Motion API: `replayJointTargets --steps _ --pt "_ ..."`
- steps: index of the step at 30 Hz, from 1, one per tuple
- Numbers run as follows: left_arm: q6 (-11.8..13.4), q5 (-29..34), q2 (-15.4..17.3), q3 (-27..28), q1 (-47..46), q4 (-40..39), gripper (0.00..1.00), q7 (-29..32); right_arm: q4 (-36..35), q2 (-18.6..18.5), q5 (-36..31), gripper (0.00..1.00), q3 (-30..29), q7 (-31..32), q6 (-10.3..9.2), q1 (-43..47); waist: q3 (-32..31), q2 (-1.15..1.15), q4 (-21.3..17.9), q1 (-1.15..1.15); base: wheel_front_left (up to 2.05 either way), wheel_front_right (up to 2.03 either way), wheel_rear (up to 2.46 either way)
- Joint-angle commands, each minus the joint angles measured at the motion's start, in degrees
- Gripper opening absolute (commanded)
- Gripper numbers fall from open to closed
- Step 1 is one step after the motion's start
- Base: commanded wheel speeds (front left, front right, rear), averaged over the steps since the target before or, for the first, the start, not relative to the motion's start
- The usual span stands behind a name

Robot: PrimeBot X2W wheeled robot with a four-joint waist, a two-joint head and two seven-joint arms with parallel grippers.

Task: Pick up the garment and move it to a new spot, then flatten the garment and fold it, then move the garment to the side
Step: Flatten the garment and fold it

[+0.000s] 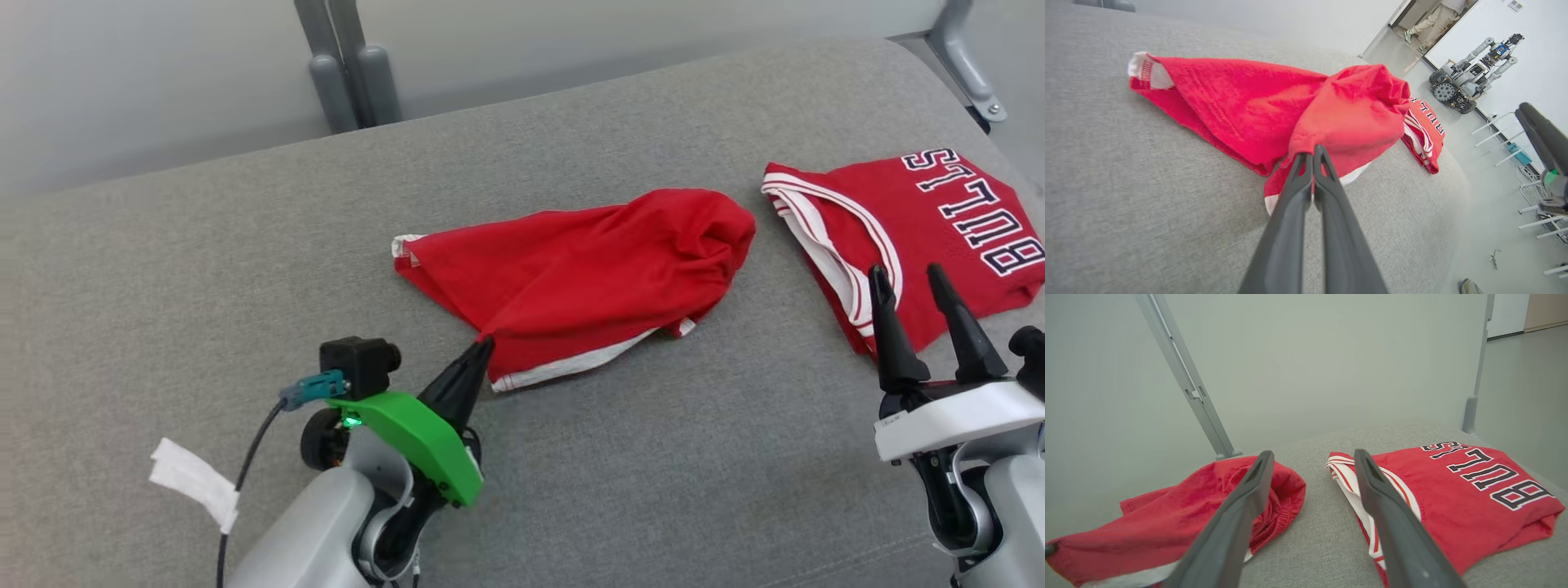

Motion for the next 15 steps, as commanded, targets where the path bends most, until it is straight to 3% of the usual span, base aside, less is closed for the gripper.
replayJointTargets --steps 1,7,15 --pt "0.86 -0.71 1.51 0.86 1.61 -1.31 0.0 -0.24 0.2 -0.13 0.14 1.0 -0.03 -0.14 0.03 0.94 -1.91 0.0 3.37 0.0 0.0 0.0 0.0" --pt "5.12 -2.81 7.07 4.96 6.4 -8.44 0.0 0.75 1.32 -0.56 0.5 1.0 1.65 -0.13 0.03 1.52 -3.03 0.0 6.63 0.0 0.0 0.0 0.0" --pt "10.07 -4.84 12.22 8.95 12.44 -12.03 0.0 1.18 2.75 -1.87 1.41 1.0 3.26 0.7 0.03 0.93 -3.43 0.0 7.09 0.0 0.0 0.0 0.0"
